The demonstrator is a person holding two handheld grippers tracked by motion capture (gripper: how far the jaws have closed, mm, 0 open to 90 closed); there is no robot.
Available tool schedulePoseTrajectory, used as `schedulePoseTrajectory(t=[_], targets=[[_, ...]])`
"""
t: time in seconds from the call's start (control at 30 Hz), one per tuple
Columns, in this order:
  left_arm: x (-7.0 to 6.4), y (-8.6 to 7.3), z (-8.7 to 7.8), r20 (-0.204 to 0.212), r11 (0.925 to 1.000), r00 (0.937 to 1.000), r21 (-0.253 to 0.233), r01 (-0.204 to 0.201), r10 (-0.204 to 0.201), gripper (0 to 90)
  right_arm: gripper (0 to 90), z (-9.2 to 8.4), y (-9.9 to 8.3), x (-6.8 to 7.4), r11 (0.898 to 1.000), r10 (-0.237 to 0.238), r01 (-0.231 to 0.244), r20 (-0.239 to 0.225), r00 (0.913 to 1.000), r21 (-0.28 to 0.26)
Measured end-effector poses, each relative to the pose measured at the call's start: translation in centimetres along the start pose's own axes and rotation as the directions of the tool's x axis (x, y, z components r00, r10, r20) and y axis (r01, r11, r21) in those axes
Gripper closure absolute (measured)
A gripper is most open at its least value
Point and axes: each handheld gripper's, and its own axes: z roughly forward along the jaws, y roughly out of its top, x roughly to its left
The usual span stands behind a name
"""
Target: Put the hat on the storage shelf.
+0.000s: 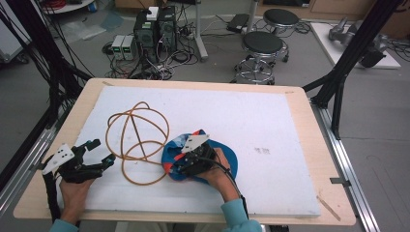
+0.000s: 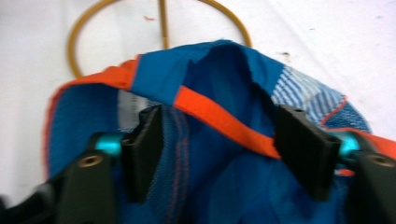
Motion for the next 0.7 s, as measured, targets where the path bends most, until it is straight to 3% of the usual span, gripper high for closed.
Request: schedulePoseTrajectory(t=[0.2,0.33,0.37,0.4,0.43,0.5,0.57,0.63,0.7], targets=[[0.0,0.0,0.0,0.0,1.0,1.0,0.0,0.001,-0.001,13.4,46.0,0.3,0.2,-0.2,1.0,-0.005,0.004,0.045,0.999,0.01],[0.0,0.0,0.0,0.001,1.0,1.0,0.0,0.0,0.0,13.4,47.3,0.5,0.2,-0.5,0.999,0.048,-0.049,0.079,0.9957,0.013],[0.0,0.0,0.0,0.001,1.0,1.0,0.0,0.0,0.0,13.4,55.1,0.6,0.2,-0.5,0.998,0.058,-0.059,0.084,0.9948,0.009],[0.0,0.0,0.0,0.0,1.0,1.0,0.001,0.0,0.0,13.4,60.0,0.6,0.2,-0.6,0.998,0.057,-0.057,0.015,0.9983,0.009],[0.0,0.0,0.0,0.001,1.0,1.0,0.001,0.001,-0.001,13.4,59.9,0.8,0.2,-0.5,0.998,0.054,-0.054,0.005,0.9985,0.01],[0.0,0.0,0.0,0.002,1.0,1.0,-0.001,0.004,-0.004,13.4,59.9,1.1,0.4,-0.2,0.999,0.015,-0.016,0.037,0.9992,0.031],[0.1,0.0,0.0,0.003,1.0,1.0,-0.001,0.005,-0.005,13.4,61.5,1.2,0.4,-0.1,0.999,0.014,-0.016,0.036,0.9992,0.031],[0.1,0.0,0.0,0.003,1.0,1.0,0.0,0.003,-0.003,13.4,73.9,1.3,0.5,-0.1,0.999,0.007,-0.008,0.042,0.9991,0.036],[0.1,0.0,0.0,0.004,1.0,1.0,-0.001,0.004,-0.003,13.4,77.8,1.3,0.5,-0.1,0.999,0.008,-0.009,0.043,0.999,0.034]])
